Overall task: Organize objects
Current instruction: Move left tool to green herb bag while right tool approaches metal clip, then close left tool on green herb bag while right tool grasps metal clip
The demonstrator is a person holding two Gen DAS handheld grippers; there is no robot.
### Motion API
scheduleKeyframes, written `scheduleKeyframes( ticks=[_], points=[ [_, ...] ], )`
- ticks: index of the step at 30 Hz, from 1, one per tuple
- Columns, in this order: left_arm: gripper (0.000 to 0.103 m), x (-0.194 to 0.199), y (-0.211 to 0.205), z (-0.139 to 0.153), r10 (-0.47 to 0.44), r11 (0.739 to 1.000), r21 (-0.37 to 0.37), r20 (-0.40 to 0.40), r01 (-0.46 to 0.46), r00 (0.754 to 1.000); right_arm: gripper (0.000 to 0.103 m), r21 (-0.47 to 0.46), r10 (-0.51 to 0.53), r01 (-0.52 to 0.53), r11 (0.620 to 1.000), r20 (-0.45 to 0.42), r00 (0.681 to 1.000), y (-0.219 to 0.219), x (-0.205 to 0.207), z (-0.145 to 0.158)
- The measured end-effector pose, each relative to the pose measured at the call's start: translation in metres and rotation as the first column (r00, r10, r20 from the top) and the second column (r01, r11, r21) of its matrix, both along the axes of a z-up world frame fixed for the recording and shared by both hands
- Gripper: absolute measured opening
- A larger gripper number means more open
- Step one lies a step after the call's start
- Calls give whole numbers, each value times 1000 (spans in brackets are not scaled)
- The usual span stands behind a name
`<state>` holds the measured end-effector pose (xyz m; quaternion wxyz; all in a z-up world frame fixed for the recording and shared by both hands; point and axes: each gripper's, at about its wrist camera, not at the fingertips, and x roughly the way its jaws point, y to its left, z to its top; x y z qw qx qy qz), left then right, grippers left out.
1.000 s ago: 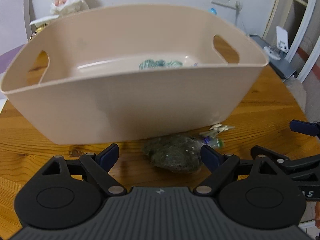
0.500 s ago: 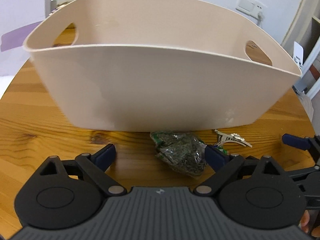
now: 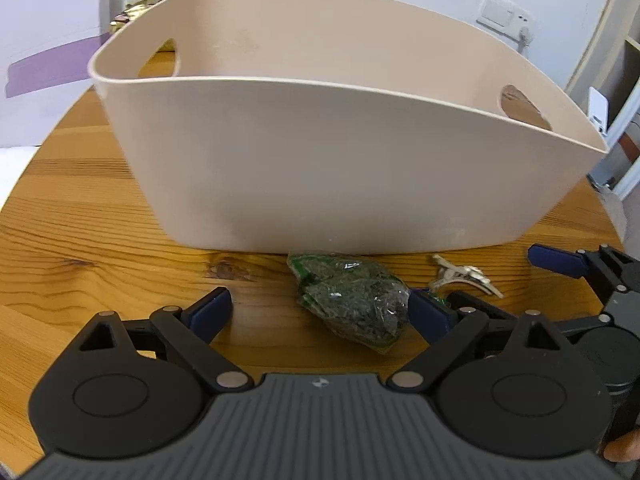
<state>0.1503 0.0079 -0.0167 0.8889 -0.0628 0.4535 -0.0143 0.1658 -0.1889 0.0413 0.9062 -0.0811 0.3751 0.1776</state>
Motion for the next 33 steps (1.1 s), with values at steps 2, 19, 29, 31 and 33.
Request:
scheduleKeyframes(
  ticks=[2,19,29,31,33],
  points=[
    [95,-2,6,0,24,1000,9,-1,-24,1000,83,5,2,-2,1000,2,1000,2,-1,1],
    [64,-23,4,5,-30,997,69,50,27,998,13,-19,102,-102,995,-7,995,26,-20,13],
    [56,-32,5,7,-46,998,47,58,44,997,11,-8,73,-73,997,21,997,17,-35,22],
    [56,-36,4,11,-46,998,47,68,43,997,11,-2,72,-72,997,34,997,15,-40,28],
    [55,-41,4,17,-50,998,48,83,46,995,11,4,71,-71,997,51,996,11,-43,35]
  ],
)
